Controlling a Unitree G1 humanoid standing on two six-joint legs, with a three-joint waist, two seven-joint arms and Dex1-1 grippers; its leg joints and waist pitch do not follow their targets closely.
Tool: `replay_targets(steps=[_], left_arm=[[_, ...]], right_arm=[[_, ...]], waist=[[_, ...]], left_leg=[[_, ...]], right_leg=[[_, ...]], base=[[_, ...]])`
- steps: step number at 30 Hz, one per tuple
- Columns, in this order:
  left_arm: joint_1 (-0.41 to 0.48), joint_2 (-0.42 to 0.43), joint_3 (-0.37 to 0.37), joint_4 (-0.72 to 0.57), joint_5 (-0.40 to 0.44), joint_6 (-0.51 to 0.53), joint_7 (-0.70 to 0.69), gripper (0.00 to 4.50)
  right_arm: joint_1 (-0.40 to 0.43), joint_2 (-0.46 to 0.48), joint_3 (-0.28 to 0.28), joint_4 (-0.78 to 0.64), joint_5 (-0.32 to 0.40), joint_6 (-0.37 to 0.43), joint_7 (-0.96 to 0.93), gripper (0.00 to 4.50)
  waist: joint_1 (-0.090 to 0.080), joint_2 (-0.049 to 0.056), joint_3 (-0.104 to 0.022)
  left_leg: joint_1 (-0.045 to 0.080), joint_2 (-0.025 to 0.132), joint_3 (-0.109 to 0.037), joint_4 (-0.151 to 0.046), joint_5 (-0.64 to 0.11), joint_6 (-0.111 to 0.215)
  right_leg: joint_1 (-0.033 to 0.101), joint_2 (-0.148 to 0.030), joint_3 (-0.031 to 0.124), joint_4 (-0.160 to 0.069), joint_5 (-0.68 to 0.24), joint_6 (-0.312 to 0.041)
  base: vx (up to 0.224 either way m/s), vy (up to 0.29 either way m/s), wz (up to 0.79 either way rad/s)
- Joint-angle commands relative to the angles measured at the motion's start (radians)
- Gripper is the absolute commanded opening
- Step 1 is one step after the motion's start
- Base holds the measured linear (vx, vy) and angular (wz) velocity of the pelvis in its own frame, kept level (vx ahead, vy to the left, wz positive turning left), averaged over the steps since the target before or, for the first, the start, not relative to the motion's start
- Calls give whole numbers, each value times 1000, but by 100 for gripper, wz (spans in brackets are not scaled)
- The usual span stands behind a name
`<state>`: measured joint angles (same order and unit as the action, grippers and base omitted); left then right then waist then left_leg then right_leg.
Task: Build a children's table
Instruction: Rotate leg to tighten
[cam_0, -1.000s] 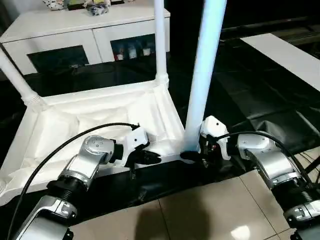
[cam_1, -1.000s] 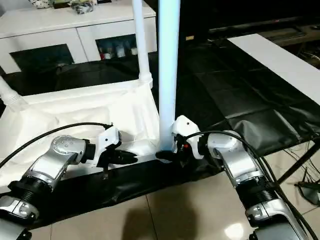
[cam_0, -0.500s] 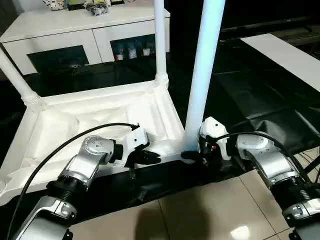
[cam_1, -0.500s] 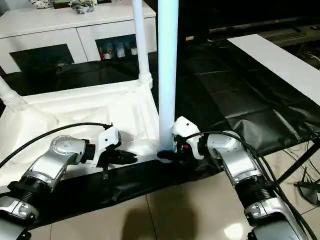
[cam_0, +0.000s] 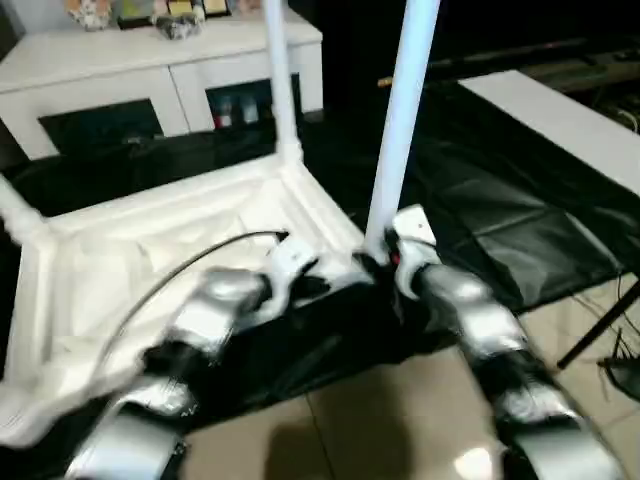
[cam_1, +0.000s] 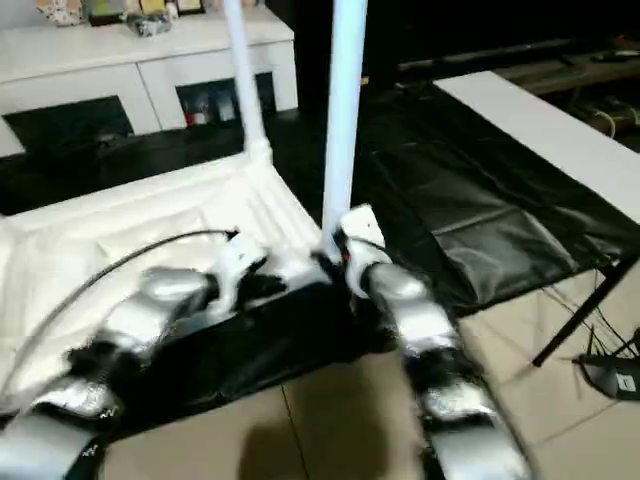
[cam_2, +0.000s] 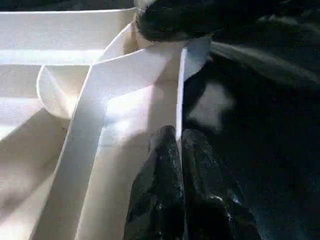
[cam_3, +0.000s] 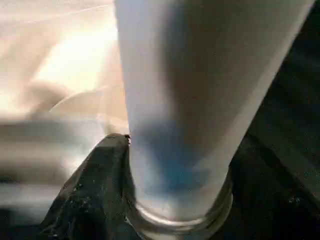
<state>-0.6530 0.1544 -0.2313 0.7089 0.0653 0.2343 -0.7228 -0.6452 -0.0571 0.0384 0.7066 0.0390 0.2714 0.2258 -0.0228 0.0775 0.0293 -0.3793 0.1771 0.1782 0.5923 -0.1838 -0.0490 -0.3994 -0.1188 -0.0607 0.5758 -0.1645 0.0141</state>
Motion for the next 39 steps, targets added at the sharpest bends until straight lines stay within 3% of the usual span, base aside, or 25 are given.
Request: replay_targets(steps=[1,3,5,6,7,8,9,14,17,18,20,21,23,24,26,27,28,30,34,39], left_arm=[[-16,-33,18,62,18,31,136,0],[-37,-58,18,88,28,22,169,0],[-41,-62,16,92,33,14,172,0],[-43,-65,16,95,35,6,174,0],[-45,-67,16,97,35,2,175,0],[-45,-64,15,98,36,-7,170,0],[-42,-59,15,95,35,-10,162,0],[-16,-21,4,74,25,-56,92,0],[11,13,-7,35,17,-71,22,0],[24,33,-10,19,11,-84,-15,0],[33,49,-12,12,6,-100,-43,0],[37,55,-13,10,3,-111,-56,0],[55,91,-17,-5,-15,-152,-132,0],[62,104,-19,-11,-22,-169,-160,0],[71,122,-21,-21,-31,-185,-199,0],[83,148,-25,-38,-40,-191,-247,0],[90,163,-27,-48,-45,-193,-273,0],[100,184,-29,-62,-53,-202,-312,0],[108,199,-22,-77,-68,-210,-352,0],[111,204,-21,-79,-72,-213,-370,0]], right_arm=[[-6,77,-57,126,66,35,-139,264],[-52,108,-89,202,57,9,-268,264],[-72,112,-82,230,44,-6,-279,264],[-86,119,-92,246,47,-16,-280,264],[-92,124,-101,255,49,-21,-282,264],[-105,130,-118,265,65,-49,-253,299],[-115,129,-119,268,65,-75,-228,299],[-152,109,-102,281,51,-139,-132,354],[-131,67,-24,218,14,-141,-9,381],[-103,26,39,169,-27,-146,79,381],[-75,-13,92,127,-59,-150,149,381],[-64,-27,108,109,-66,-152,178,381],[11,-121,184,-18,-71,-171,381,381],[38,-158,205,-67,-62,-181,454,381],[71,-210,221,-125,-49,-193,542,381],[105,-278,236,-191,-32,-203,635,381],[123,-317,244,-227,-22,-208,684,381],[138,-365,243,-261,-8,-211,742,381],[122,-374,199,-262,24,-210,757,381],[114,-376,195,-272,41,-202,791,381]], waist=[[-8,-5,-45],[-12,-5,-45],[-10,-6,-45],[-11,-11,-46],[-10,-9,-47],[-8,-8,-48],[-8,-12,-50],[-7,-11,-53],[-10,-12,-53],[-11,-13,-53],[-6,-13,-55],[-5,-14,-56],[3,-11,-59],[13,-11,-61],[17,-11,-61],[24,-7,-58],[29,-10,-59],[35,-7,-56],[30,-7,-52],[31,-11,-55]], left_leg=[[22,29,-19,-90,-476,-25],[20,28,-24,-92,-492,-30],[21,27,-24,-92,-506,-27],[15,27,-23,-93,-502,-19],[14,26,-23,-93,-497,-15],[15,27,-22,-93,-486,-10],[12,28,-22,-92,-475,-4],[2,30,-19,-91,-421,20],[-5,31,-17,-88,-383,41],[-4,31,-15,-88,-377,44],[0,33,-13,-84,-351,52],[-4,33,-13,-83,-319,61],[-1,34,-10,-77,-283,78],[-1,35,-10,-74,-241,99],[-1,36,-6,-70,-200,126],[2,37,-6,-72,-207,128],[4,41,-5,-70,-213,130],[5,42,-3,-74,-240,125],[7,43,-7,-82,-314,77],[8,43,-6,-79,-286,75]], right_leg=[[21,-21,17,-83,-452,-173],[18,-23,14,-86,-463,-160],[18,-21,13,-89,-454,-157],[21,-22,13,-88,-440,-156],[23,-23,13,-86,-435,-157],[22,-23,14,-85,-418,-161],[23,-24,15,-83,-397,-170],[32,-25,15,-72,-305,-204],[42,-27,13,-66,-280,-221],[39,-26,13,-67,-276,-224],[39,-25,13,-65,-241,-234],[44,-25,14,-60,-209,-241],[48,-23,15,-57,-164,-246],[54,-22,14,-50,-103,-254],[51,-21,14,-43,-44,-282],[54,-21,12,-46,-64,-287],[54,-21,14,-46,-72,-288],[50,-21,15,-49,-116,-286],[45,-21,18,-54,-212,-276],[44,-21,21,-51,-173,-277]], base=[[0,0,0],[0,0,0],[0,0,0],[0,0,0],[0,0,0],[0,0,0],[0,0,0],[0,0,0],[0,0,0],[0,0,0],[0,0,0],[0,0,0],[0,0,0],[0,0,0],[0,0,0],[0,0,0],[0,0,0],[0,0,0],[0,0,0],[0,0,0]])
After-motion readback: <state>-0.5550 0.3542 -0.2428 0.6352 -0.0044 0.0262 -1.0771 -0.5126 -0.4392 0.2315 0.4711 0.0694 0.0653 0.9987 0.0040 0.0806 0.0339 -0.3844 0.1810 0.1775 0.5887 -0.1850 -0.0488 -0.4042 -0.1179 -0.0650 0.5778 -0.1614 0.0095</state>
